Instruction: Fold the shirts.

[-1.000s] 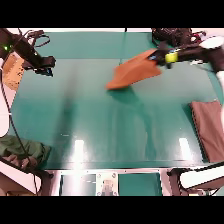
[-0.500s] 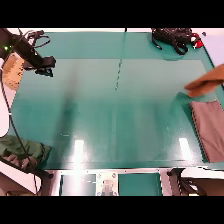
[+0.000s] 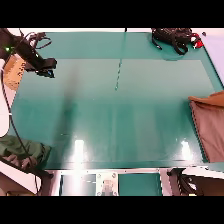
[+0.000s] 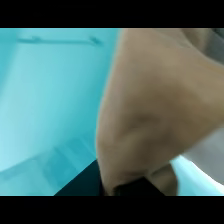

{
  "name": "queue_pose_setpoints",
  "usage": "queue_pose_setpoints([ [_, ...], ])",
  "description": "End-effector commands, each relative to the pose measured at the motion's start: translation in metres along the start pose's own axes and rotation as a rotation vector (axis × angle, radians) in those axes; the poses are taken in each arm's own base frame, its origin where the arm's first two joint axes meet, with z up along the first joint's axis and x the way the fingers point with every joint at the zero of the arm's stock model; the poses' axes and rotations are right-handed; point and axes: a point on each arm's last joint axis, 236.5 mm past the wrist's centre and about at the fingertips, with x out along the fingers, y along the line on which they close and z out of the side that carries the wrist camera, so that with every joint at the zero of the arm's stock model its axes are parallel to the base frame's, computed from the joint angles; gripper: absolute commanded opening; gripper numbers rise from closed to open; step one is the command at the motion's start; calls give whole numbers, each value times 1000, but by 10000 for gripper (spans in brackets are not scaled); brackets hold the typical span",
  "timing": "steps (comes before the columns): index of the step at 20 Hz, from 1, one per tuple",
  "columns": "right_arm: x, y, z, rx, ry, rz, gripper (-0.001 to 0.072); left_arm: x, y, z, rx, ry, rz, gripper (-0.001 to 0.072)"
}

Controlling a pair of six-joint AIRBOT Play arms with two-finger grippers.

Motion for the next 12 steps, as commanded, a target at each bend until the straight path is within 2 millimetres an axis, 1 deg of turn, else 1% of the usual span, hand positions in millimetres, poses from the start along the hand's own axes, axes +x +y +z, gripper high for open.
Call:
queue_pose_setpoints([
  [1, -17, -55, -33, 128, 104, -232, 16, 0, -1, -1, 0, 6, -7, 22],
  [4, -23, -89, -36, 161, 94, -373, 17, 0, -4, -1, 1, 6, -16, 22],
  [6, -21, -112, -42, 189, 119, -456, 17, 0, -4, -1, 2, 5, -19, 22],
  [8, -18, -144, -51, 222, 151, -569, 18, 0, -6, -1, 2, 5, -26, 22],
  [10, -9, -171, -56, 238, 167, -649, 18, 0, -7, -1, 3, 4, -29, 22],
  [11, 0, -182, -59, 239, 175, -666, 18, 0, -7, -1, 3, 4, -29, 22],
  [12, 10, -191, -65, 242, 192, -677, 37, 0, -7, -1, 2, 5, -29, 22],
])
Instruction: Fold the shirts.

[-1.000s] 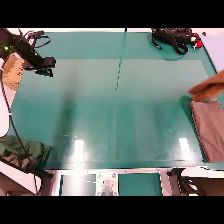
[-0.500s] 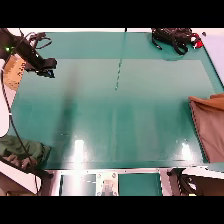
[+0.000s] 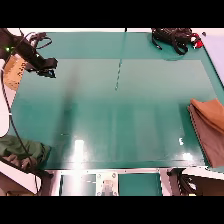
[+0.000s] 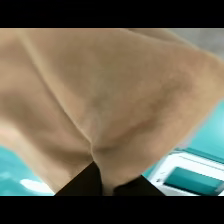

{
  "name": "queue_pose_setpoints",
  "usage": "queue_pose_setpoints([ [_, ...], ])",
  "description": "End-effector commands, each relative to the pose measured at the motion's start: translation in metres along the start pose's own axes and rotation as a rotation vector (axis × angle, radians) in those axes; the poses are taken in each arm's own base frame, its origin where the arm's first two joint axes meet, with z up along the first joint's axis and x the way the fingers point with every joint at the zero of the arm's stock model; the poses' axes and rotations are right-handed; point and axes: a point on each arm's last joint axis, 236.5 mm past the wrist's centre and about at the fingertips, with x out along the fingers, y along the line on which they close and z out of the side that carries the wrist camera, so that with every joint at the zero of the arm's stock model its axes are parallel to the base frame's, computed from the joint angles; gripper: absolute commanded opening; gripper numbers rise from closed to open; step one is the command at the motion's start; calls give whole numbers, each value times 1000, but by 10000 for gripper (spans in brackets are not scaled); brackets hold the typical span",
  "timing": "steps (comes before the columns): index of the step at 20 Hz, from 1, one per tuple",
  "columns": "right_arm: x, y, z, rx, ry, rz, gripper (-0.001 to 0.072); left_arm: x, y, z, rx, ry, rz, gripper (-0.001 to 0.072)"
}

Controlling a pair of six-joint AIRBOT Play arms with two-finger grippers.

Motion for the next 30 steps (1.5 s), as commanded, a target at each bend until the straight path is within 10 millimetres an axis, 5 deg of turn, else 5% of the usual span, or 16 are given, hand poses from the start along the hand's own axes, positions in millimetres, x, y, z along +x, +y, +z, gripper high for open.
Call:
queue_pose_setpoints([
  [1, 46, -30, -4, 20, 43, -125, 202, 0, -1, 0, 1, 1, -5, 22],
  [2, 59, -33, -12, 20, 83, -136, 440, 0, -1, 0, 1, 1, -5, 22],
  [3, 71, -36, -20, 20, 124, -146, 547, 0, -1, 0, 0, 0, -7, 22],
  [5, 76, -31, -19, 55, 139, -139, 546, 0, -2, 1, 1, -3, -8, 21],
  [7, 66, 1, -10, 28, 106, -54, 542, -1, -5, 3, 4, -13, -22, 22],
  [8, 55, 27, -3, -14, 62, 13, 384, -2, -11, 5, 14, -26, -45, 21],
  [9, 43, 59, 2, -92, 17, 89, 81, -6, -19, 8, 21, -45, -74, 21],
  [10, 29, 91, 4, -173, -32, 154, 25, -13, -26, 10, 29, -66, -95, 20],
  [13, -6, 175, -15, -406, -151, 257, 17, -46, -35, 4, 67, -128, -94, 20],
  [16, -2, 225, -74, -648, -151, 264, 15, -66, -40, -18, 70, -142, -87, 20],
  [19, 29, 233, -149, -824, -98, 249, 15, -56, -40, -74, 43, -63, -90, 20],
  [24, 79, 210, -254, -1022, -39, 276, 15, -13, -31, -187, -14, 23, -76, 20],
  [26, 86, 213, -271, -1069, -53, 298, 16, -4, -26, -209, -21, 26, -58, 21],
  [30, 88, 214, -289, -1126, -40, 296, 16, -4, -23, -214, -20, 32, -44, 22],
])
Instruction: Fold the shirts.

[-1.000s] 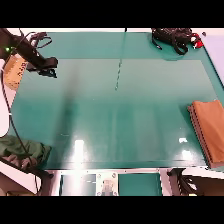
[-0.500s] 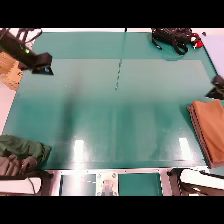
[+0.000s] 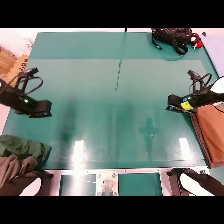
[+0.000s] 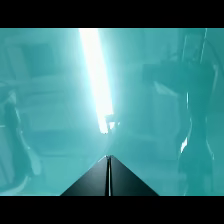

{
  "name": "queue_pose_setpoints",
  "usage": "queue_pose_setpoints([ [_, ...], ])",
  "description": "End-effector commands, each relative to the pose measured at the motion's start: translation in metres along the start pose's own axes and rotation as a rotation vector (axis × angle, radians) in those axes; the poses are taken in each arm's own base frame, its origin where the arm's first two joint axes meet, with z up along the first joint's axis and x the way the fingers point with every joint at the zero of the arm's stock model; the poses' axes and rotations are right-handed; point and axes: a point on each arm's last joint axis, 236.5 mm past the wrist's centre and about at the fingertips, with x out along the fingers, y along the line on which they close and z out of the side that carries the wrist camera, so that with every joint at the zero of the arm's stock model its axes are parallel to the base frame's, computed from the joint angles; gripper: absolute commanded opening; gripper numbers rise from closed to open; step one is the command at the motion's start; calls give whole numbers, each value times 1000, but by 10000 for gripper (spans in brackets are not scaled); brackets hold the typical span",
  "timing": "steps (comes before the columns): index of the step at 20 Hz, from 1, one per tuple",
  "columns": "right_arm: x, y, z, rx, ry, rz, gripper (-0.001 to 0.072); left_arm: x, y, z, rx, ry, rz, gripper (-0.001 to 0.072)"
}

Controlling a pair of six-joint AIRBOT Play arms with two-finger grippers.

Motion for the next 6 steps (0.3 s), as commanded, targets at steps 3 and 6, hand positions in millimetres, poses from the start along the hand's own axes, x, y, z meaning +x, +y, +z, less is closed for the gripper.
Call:
queue_pose_setpoints([
  [3, 7, 15, -9, -46, 0, 18, 16, 6, 5, -3, -3, -38, 14, 21],
  [6, 7, 15, -9, -46, 0, 18, 16, 6, 4, -3, -4, -38, 11, 21],
])
